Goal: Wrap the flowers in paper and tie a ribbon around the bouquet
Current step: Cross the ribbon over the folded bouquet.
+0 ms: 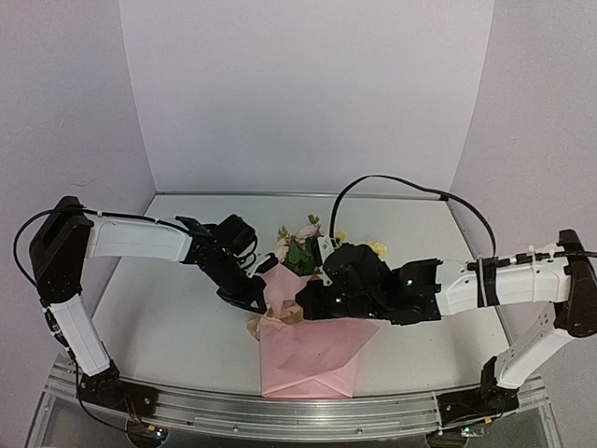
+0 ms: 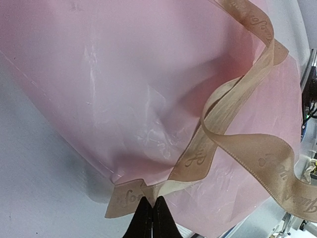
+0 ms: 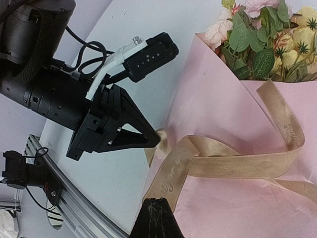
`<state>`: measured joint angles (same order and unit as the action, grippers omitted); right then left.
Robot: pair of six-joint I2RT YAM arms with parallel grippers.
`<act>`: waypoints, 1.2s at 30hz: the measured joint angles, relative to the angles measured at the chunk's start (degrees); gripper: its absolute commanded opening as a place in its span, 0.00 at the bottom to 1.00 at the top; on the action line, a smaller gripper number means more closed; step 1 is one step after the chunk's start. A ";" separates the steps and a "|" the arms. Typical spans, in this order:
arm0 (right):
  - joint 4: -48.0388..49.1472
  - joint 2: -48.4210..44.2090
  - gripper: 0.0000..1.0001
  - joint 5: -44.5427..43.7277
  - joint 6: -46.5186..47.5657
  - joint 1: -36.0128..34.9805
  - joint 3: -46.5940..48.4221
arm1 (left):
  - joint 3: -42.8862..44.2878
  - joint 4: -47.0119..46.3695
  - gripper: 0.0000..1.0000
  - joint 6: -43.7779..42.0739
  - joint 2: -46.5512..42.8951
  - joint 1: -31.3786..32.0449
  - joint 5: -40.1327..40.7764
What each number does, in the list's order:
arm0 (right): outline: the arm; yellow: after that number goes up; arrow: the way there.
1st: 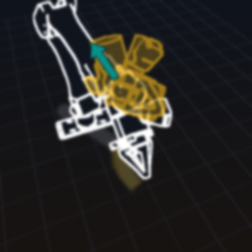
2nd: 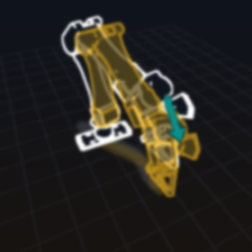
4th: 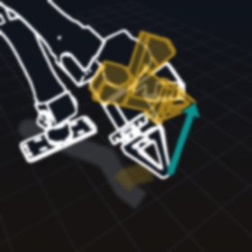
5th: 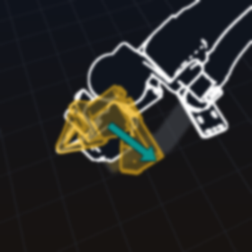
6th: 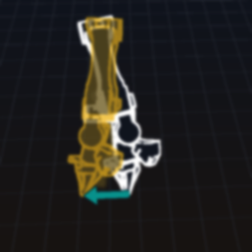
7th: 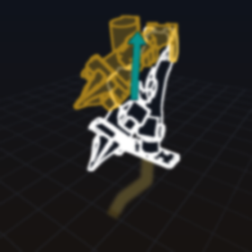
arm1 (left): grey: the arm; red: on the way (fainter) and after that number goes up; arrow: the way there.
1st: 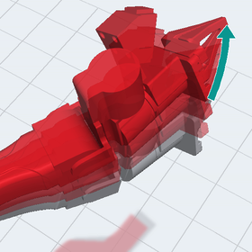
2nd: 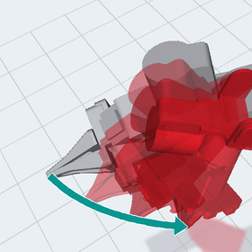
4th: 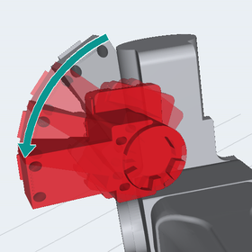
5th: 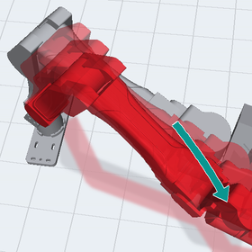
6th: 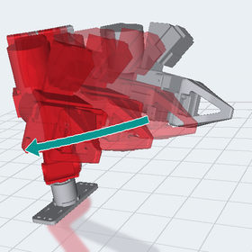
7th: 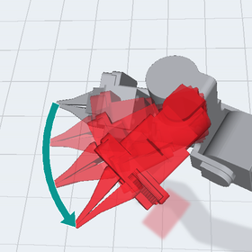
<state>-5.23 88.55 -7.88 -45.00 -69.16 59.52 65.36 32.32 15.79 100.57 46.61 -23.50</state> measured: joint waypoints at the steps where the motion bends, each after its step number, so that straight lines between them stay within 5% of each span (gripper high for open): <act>1: -0.04 0.00 0.00 0.10 -0.17 -0.09 0.07 | 0.01 -0.23 0.00 0.31 0.00 0.00 -0.29; 36: 9.97 18.92 0.00 -6.50 -20.57 1.25 5.75 | -2.15 -8.69 0.00 9.52 -5.07 -0.53 -11.17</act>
<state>4.74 107.48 -14.38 -65.58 -67.91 65.28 63.21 23.64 25.30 95.50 46.08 -34.66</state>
